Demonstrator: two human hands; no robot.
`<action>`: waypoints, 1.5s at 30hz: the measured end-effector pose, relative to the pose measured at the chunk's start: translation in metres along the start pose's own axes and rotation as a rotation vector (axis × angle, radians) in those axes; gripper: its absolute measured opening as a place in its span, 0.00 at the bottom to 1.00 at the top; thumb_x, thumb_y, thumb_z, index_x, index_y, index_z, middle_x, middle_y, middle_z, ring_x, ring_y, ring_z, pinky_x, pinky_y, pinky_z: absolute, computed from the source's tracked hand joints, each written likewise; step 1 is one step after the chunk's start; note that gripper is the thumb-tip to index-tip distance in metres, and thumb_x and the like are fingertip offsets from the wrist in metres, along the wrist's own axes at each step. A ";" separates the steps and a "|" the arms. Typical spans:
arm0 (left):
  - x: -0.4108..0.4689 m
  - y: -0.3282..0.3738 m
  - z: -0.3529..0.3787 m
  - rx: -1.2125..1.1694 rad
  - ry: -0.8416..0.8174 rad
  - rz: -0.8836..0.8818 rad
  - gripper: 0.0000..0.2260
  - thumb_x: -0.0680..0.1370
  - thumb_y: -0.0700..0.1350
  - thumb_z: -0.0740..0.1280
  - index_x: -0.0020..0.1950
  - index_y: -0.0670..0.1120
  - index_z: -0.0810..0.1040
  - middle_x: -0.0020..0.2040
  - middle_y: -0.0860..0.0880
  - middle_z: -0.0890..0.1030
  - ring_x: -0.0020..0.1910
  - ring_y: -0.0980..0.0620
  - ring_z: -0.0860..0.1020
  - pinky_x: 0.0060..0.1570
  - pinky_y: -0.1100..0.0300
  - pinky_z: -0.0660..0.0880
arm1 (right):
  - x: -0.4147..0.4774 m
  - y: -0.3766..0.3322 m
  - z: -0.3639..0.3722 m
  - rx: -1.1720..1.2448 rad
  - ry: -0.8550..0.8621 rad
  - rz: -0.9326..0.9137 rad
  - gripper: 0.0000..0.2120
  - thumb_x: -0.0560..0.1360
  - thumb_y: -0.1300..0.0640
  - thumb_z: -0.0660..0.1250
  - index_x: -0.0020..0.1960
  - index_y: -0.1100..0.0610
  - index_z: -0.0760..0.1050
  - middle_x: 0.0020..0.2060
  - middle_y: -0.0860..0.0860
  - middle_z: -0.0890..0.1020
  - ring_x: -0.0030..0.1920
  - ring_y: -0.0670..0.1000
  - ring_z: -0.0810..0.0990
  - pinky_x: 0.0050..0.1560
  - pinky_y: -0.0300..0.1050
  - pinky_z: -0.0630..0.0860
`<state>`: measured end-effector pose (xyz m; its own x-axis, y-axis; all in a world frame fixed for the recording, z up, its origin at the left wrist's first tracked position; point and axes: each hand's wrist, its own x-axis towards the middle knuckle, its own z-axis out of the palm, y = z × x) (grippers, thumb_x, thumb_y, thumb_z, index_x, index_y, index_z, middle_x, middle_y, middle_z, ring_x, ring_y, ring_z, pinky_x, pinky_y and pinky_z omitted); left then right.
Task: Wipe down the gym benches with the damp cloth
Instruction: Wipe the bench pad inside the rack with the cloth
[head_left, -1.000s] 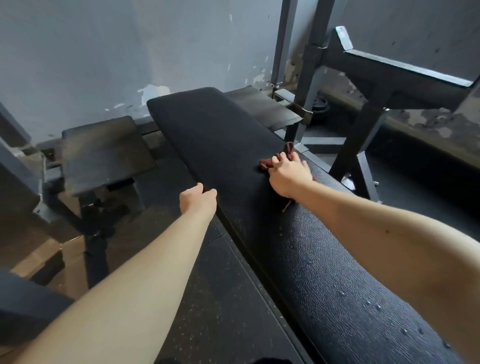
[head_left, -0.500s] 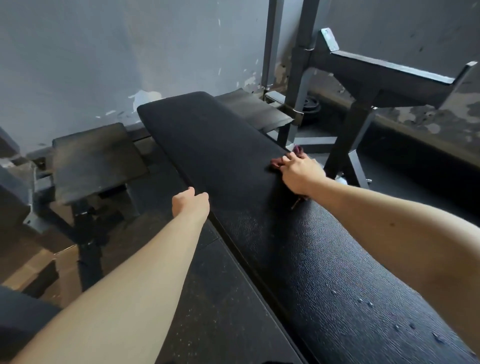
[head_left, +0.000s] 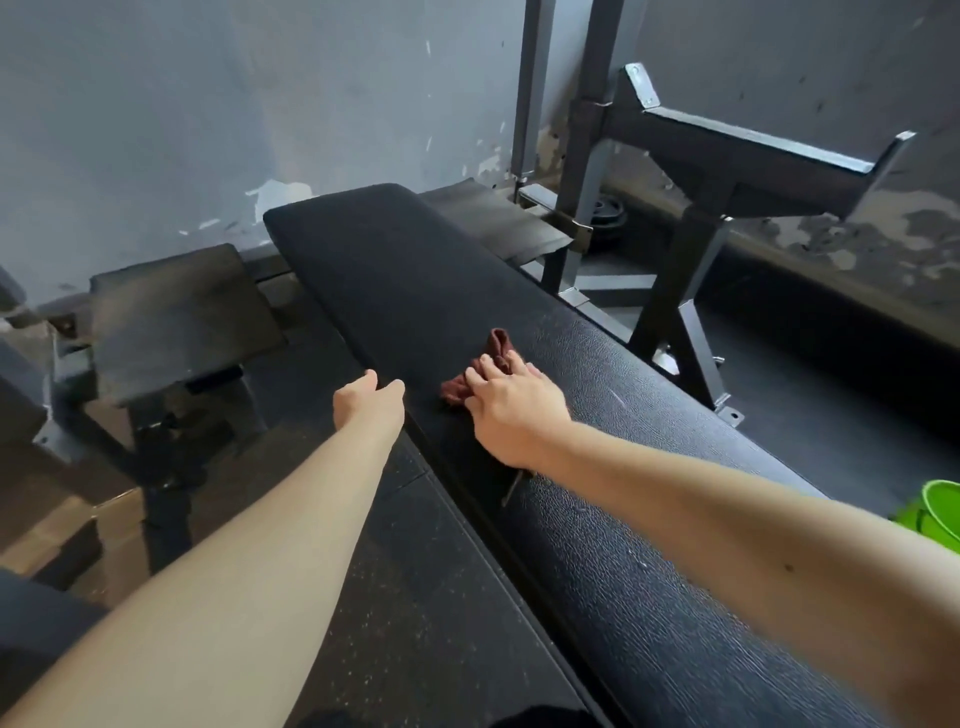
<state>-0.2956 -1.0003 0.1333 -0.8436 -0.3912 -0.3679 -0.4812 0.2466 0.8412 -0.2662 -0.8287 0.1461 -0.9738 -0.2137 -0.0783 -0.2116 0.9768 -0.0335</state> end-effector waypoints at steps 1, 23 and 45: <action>0.000 -0.001 0.000 0.006 -0.001 0.008 0.26 0.80 0.49 0.64 0.79 0.54 0.67 0.68 0.47 0.77 0.62 0.42 0.80 0.61 0.49 0.78 | 0.002 0.009 -0.001 0.002 0.017 -0.003 0.24 0.84 0.48 0.51 0.79 0.51 0.63 0.81 0.50 0.61 0.81 0.60 0.54 0.79 0.58 0.54; 0.000 0.007 -0.011 0.050 -0.024 -0.018 0.24 0.82 0.50 0.68 0.78 0.50 0.69 0.74 0.49 0.72 0.69 0.46 0.74 0.59 0.56 0.75 | 0.011 0.015 0.005 0.022 0.043 -0.023 0.24 0.84 0.45 0.50 0.79 0.46 0.63 0.82 0.45 0.60 0.82 0.60 0.48 0.80 0.62 0.46; -0.068 -0.007 -0.013 0.160 -0.097 0.054 0.28 0.80 0.54 0.70 0.77 0.47 0.68 0.75 0.47 0.71 0.71 0.44 0.73 0.63 0.52 0.72 | 0.023 0.037 0.002 -0.038 -0.003 0.120 0.27 0.84 0.48 0.49 0.82 0.52 0.58 0.83 0.52 0.56 0.83 0.58 0.43 0.79 0.64 0.41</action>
<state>-0.2316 -0.9873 0.1575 -0.8846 -0.2880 -0.3668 -0.4597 0.4062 0.7898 -0.2962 -0.7979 0.1412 -0.9920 -0.0952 -0.0826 -0.0967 0.9952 0.0143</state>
